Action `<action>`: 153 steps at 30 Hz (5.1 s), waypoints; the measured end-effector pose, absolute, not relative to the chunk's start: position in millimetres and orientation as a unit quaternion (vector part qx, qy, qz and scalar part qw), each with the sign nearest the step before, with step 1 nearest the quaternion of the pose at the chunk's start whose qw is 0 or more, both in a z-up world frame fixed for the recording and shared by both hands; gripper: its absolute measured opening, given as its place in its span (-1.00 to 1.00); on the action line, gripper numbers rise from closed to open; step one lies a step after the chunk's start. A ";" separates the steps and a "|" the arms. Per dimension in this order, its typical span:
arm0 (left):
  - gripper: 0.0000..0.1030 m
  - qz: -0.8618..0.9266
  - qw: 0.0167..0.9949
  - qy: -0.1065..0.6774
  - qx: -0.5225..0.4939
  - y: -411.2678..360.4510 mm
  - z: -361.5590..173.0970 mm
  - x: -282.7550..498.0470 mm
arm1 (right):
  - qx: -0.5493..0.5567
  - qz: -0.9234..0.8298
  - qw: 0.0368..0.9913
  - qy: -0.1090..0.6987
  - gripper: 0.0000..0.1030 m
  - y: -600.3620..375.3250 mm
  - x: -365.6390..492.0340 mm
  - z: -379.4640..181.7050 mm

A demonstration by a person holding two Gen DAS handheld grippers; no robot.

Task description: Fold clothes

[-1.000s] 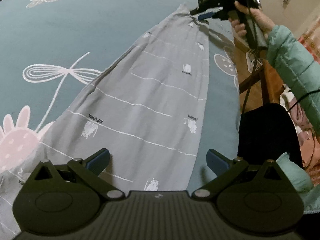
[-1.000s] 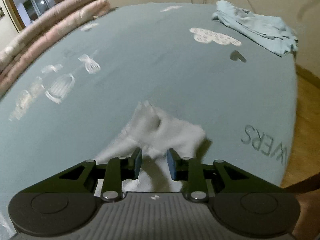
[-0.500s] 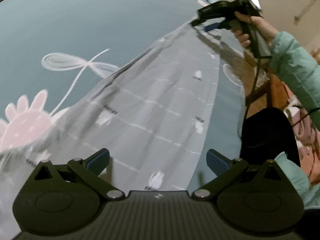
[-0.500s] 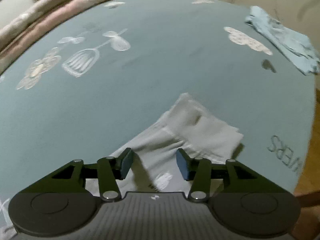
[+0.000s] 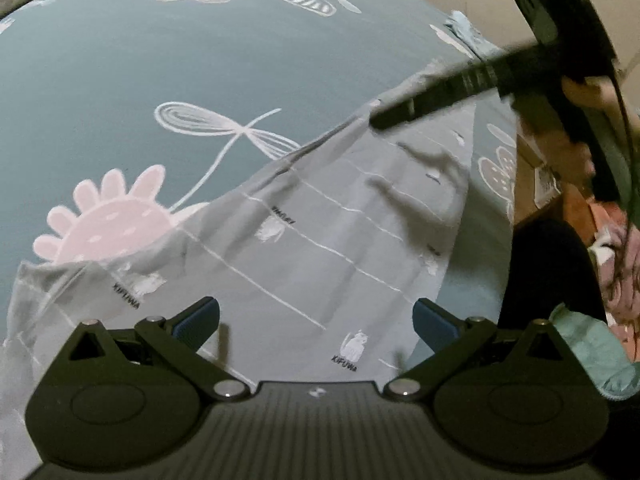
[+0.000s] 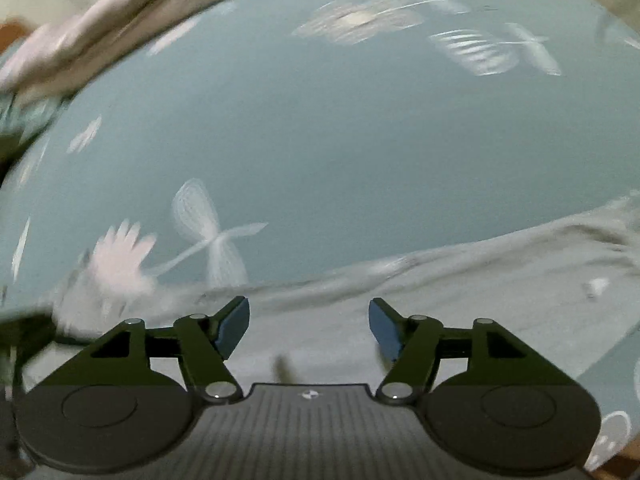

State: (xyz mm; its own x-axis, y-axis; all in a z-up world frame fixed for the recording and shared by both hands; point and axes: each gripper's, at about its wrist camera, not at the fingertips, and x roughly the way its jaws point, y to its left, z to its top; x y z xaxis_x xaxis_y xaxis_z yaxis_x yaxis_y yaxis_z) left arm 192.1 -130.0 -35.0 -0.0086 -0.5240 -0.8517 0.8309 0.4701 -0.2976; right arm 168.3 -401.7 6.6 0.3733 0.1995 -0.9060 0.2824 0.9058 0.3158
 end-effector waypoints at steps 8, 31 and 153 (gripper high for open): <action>0.98 -0.485 0.687 0.525 0.133 -114.5 -48.9 185.9 | 0.136 0.031 0.781 0.608 0.40 -352.8 163.5 -15.8; 0.98 -0.511 0.711 0.474 0.095 -123.0 -54.5 235.3 | 0.157 -0.047 0.796 0.582 0.67 -341.5 127.0 -23.7; 0.98 -0.575 0.699 0.420 0.065 -58.9 -6.2 216.3 | 0.266 0.055 0.800 0.535 -0.71 -361.1 112.4 15.6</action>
State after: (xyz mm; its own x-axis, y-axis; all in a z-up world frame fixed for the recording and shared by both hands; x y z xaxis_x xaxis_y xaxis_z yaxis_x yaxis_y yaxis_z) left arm 216.3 -58.9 -6.2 -0.0148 -0.7493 -0.6620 0.8582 0.3302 -0.3929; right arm 112.4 -361.1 15.6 0.4215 0.3736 -0.8263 0.1960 0.8521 0.4852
